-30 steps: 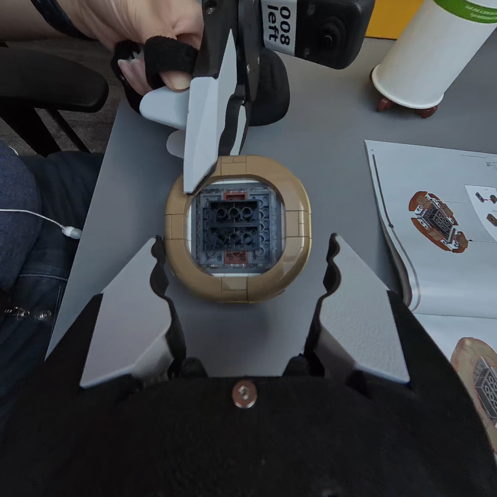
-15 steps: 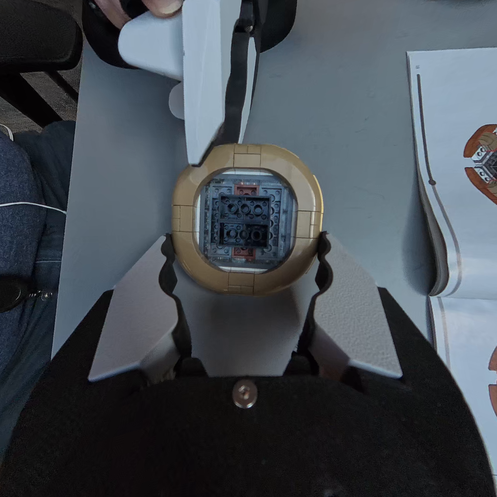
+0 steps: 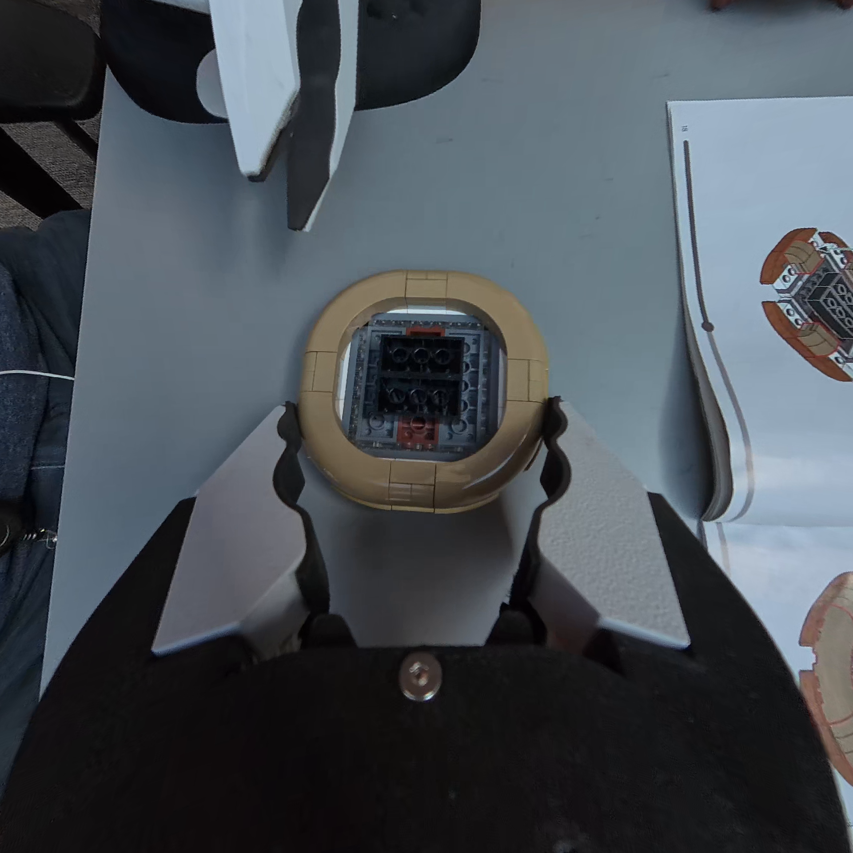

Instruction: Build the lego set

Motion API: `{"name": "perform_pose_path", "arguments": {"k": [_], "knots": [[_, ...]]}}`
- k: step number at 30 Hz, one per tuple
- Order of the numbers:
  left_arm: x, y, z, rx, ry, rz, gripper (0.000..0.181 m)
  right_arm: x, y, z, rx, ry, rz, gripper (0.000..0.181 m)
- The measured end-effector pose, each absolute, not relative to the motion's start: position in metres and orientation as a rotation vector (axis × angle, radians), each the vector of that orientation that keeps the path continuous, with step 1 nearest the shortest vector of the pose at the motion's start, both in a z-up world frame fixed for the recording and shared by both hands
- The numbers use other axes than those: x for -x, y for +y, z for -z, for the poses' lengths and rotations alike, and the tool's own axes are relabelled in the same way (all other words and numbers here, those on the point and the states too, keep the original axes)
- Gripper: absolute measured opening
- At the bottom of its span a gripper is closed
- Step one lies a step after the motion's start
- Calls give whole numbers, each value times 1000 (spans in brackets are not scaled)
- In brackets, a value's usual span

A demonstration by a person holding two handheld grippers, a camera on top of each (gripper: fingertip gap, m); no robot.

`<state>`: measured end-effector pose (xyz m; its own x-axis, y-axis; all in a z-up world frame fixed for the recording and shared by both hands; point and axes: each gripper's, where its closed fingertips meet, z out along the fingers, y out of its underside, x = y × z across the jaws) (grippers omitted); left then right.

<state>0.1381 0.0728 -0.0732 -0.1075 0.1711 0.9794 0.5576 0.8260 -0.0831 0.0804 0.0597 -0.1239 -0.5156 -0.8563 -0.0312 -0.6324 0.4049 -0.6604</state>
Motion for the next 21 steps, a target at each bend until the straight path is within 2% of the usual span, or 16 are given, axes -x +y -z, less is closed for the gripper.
{"name": "perform_pose_path", "arguments": {"k": [1, 7, 9, 12, 15, 18, 20, 21], "knots": [[-141, 72, 73, 565, -1679, 345, 25, -81, 58, 124, 1288, 2304, 851, 105], [-155, 61, 67, 470, -1676, 224, 29, -91, 43, 119, 1288, 2251, 948, 105], [-157, 57, 56, 455, -1631, 154, 29, -91, 40, 102, 1230, 2155, 1065, 105], [-157, 46, 31, 567, -1568, -113, 29, -64, 33, 49, 1104, 2016, 1424, 92], [-159, 33, -2, 744, -1528, -479, 30, 46, 17, -12, 807, 2137, 1984, 81], [-159, 27, -41, 853, -1424, -798, 30, 191, 31, -42, 278, 2405, 2421, 79], [-157, 26, -60, 886, -1353, -947, 31, 246, 48, -35, -45, 2494, 2443, 62], [-155, 26, -68, 887, -1316, -1001, 31, 254, 51, -29, -94, 2482, 2424, 46]]}}
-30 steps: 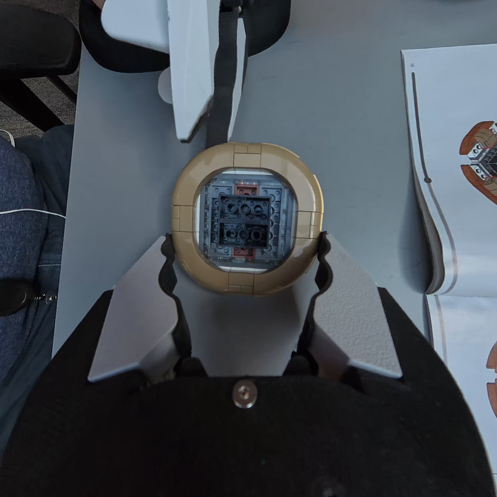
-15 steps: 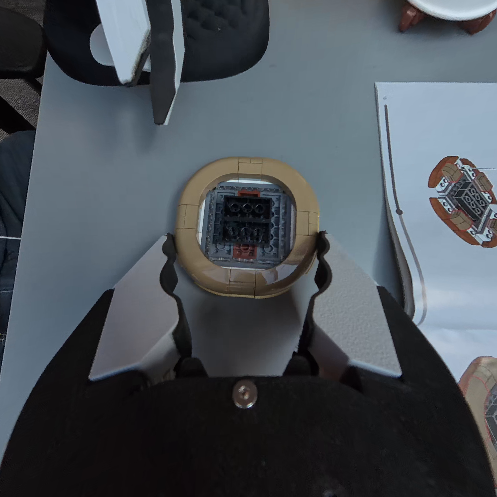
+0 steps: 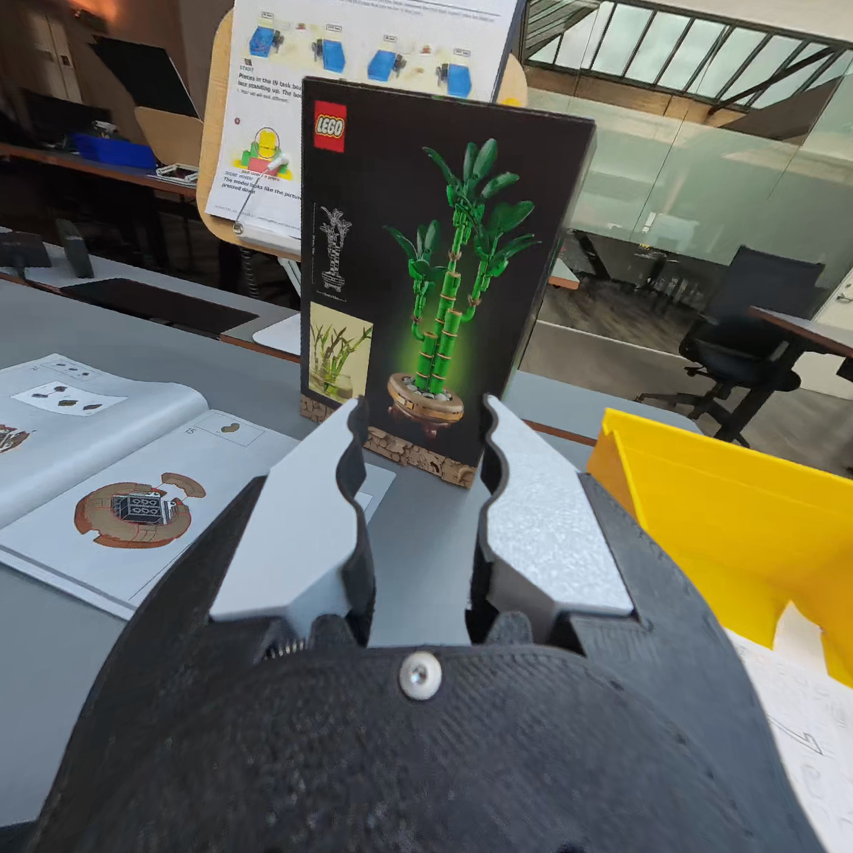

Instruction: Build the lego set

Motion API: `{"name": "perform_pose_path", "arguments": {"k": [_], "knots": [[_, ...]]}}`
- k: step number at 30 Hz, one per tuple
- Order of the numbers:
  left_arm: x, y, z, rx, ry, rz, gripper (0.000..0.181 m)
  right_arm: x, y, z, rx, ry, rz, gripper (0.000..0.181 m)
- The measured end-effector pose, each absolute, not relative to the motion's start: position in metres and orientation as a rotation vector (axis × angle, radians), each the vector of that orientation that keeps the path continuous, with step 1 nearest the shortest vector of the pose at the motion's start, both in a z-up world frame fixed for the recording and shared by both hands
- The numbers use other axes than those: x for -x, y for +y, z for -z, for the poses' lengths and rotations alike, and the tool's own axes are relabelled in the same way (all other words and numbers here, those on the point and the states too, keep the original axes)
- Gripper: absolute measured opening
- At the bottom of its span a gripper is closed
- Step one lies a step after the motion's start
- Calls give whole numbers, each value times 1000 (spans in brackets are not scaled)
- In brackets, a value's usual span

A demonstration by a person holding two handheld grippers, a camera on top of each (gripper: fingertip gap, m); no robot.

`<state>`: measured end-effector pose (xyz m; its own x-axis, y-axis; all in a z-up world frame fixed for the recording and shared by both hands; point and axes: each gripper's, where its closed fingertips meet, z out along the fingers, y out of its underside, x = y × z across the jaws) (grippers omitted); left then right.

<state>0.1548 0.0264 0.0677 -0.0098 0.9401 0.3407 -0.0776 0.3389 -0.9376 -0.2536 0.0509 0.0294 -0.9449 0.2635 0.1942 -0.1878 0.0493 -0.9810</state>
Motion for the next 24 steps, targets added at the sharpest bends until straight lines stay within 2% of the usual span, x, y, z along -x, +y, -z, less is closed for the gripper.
{"name": "perform_pose_path", "arguments": {"k": [3, 6, 10, 16, 20, 24], "knots": [[-148, 27, -78, 872, -1259, -1107, 36, 246, 44, -17, -88, -1954, -1862, 19], [-144, 31, -80, 858, -1260, -1152, 37, 240, 38, -11, -198, -1874, -1686, 19], [-154, 31, -85, 911, -1320, -1335, 39, 237, 41, -22, -194, -1780, -1797, 29], [-185, 10, -112, 809, -1292, -1798, 43, 237, 41, -17, -138, -1838, -1834, 21], [-163, 0, -96, 838, -1349, -1670, 56, 236, 48, -25, -94, -1819, -1900, 10], [-131, 6, -62, 1006, -1461, -1451, 66, 239, 46, -20, -72, -1861, -1896, 10]]}}
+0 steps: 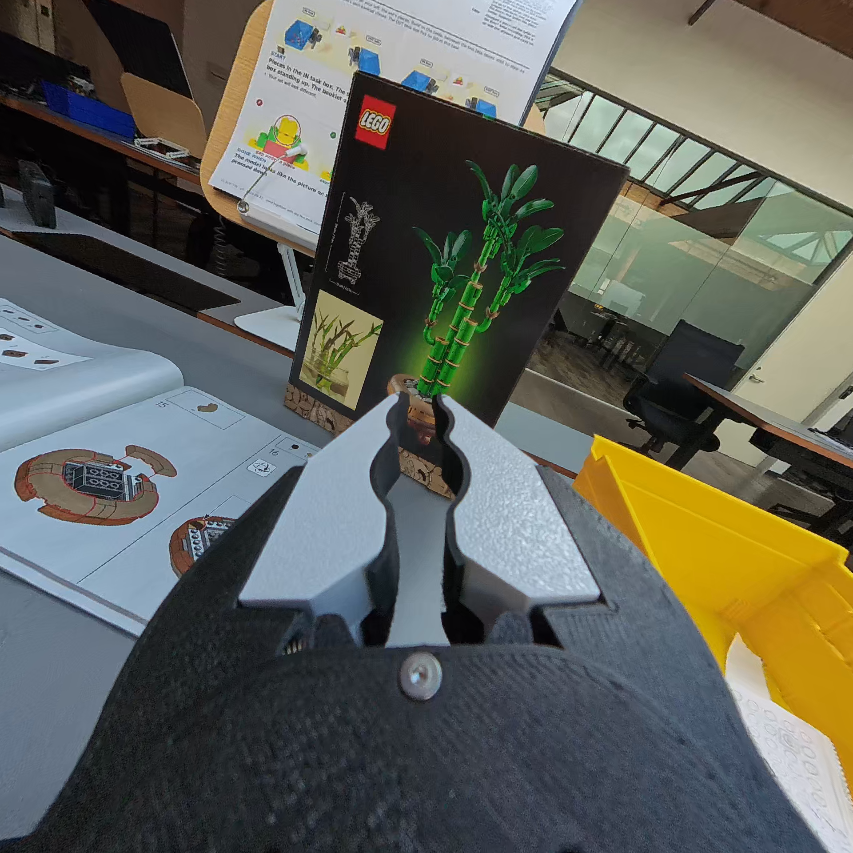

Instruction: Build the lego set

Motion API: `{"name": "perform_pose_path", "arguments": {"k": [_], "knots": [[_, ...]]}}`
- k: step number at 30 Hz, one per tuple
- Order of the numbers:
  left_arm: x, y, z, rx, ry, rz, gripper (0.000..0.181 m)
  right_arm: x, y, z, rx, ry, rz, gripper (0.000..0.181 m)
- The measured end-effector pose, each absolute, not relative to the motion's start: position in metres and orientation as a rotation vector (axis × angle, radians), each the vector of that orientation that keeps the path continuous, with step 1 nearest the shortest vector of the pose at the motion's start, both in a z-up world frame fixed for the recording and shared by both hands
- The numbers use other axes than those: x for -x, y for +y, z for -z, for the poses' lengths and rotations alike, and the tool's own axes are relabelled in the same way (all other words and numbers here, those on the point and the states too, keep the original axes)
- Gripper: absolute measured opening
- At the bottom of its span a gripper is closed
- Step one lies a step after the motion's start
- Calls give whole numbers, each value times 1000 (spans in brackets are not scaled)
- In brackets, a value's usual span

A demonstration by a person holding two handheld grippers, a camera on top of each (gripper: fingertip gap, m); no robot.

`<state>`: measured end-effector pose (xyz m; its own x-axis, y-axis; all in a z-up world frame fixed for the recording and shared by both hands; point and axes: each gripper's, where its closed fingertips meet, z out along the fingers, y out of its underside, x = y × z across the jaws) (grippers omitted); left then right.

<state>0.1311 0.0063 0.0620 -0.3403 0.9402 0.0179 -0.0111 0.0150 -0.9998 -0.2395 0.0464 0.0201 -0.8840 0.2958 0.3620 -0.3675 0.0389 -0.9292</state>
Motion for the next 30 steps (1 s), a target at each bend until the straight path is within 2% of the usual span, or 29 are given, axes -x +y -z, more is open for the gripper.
{"name": "perform_pose_path", "arguments": {"k": [3, 9, 16, 21, 24, 25, 27, 30], "knots": [[-126, 16, -32, 1142, -1563, -1366, 74, 241, 47, -25, -70, -1830, -1911, 14], [-152, 30, 9, 1190, -1686, -1228, 77, 247, 54, -33, -11, -1766, -1992, 26], [-189, 24, 14, 1172, -1732, -1260, 79, 241, 53, -30, -34, -1786, -1988, 34], [-183, 18, 27, 1270, -1742, -1155, 82, 231, 52, -29, -106, -1776, -2007, 54], [-165, 20, 37, 1446, -1675, -1109, 82, 168, 40, -24, -396, -1937, -2135, 75], [-157, 21, 42, 1511, -1639, -1083, 82, 122, 41, -16, -604, -2057, -2197, 88], [-143, 25, 54, 1657, -1554, -1022, 83, 30, 54, 9, -1016, -2315, -2204, 102], [-127, 26, 71, 1867, -1426, -921, 87, -46, 76, 65, -1579, -2464, -1788, 104]]}}
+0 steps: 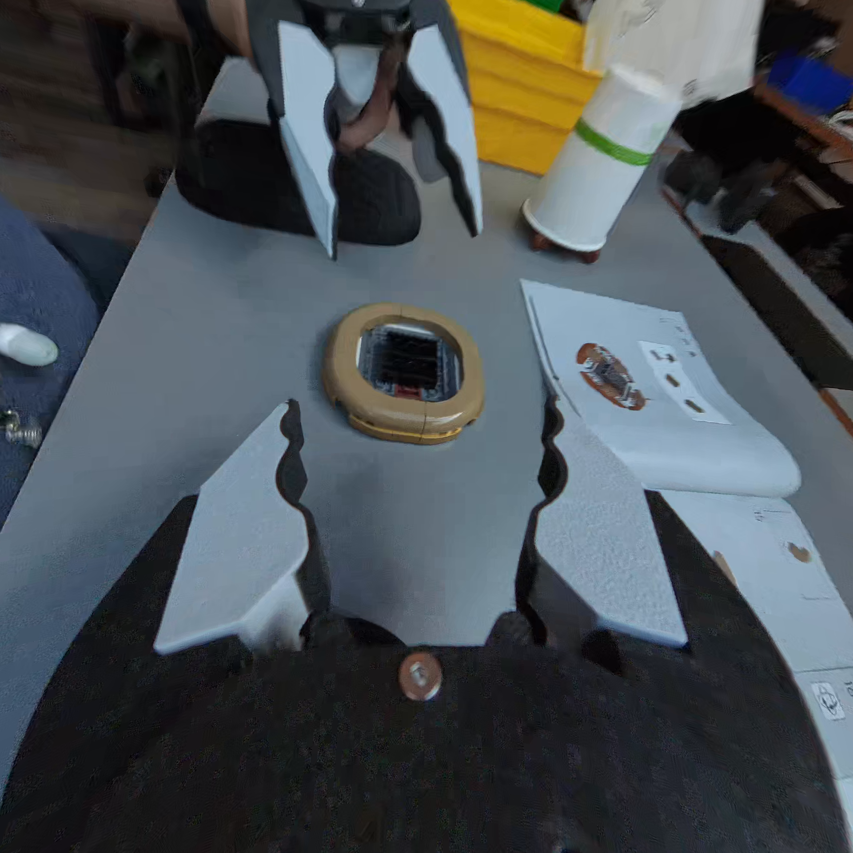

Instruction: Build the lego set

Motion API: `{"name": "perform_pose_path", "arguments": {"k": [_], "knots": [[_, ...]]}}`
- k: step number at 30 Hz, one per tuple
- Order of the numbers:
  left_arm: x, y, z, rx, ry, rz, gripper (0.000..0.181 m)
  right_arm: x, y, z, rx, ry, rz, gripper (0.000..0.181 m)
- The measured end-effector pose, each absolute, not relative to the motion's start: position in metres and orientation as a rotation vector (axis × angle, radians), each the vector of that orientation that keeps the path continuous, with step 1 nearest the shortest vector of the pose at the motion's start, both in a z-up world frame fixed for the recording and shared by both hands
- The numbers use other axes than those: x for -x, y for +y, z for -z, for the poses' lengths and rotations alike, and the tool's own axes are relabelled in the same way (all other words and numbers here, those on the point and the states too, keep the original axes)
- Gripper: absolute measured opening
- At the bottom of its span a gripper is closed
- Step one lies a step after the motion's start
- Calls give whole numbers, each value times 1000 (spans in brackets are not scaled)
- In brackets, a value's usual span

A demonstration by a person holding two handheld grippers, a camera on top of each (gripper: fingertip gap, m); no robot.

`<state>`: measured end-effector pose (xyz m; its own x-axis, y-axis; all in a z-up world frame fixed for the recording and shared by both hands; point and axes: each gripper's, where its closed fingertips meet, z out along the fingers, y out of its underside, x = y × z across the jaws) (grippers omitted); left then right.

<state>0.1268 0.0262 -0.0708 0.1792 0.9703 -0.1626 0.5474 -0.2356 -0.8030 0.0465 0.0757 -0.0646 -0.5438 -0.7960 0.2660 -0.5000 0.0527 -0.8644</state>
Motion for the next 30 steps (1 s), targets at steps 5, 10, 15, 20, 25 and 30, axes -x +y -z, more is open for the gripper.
{"name": "perform_pose_path", "arguments": {"k": [5, 10, 15, 20, 25, 30], "knots": [[-113, 37, 95, 2116, -1244, -726, 98, -51, 68, 98, 1323, 2184, 1085, 102], [-104, 39, 112, 2252, -1124, -718, 101, -64, 61, 112, 1452, 2247, 1076, 101], [-94, 41, 115, 2230, -1060, -712, 92, -64, 51, 121, 1285, 2334, 943, 99], [-91, 39, 112, 2182, -1080, -683, 91, -66, 52, 121, 1213, 2302, 864, 90], [-89, 37, 107, 2091, -1140, -600, 90, -69, 51, 102, 1318, 2242, 1106, 102], [-87, 36, 97, 1930, -1190, -429, 91, -82, 54, 92, 1748, 2134, 1415, 94]]}}
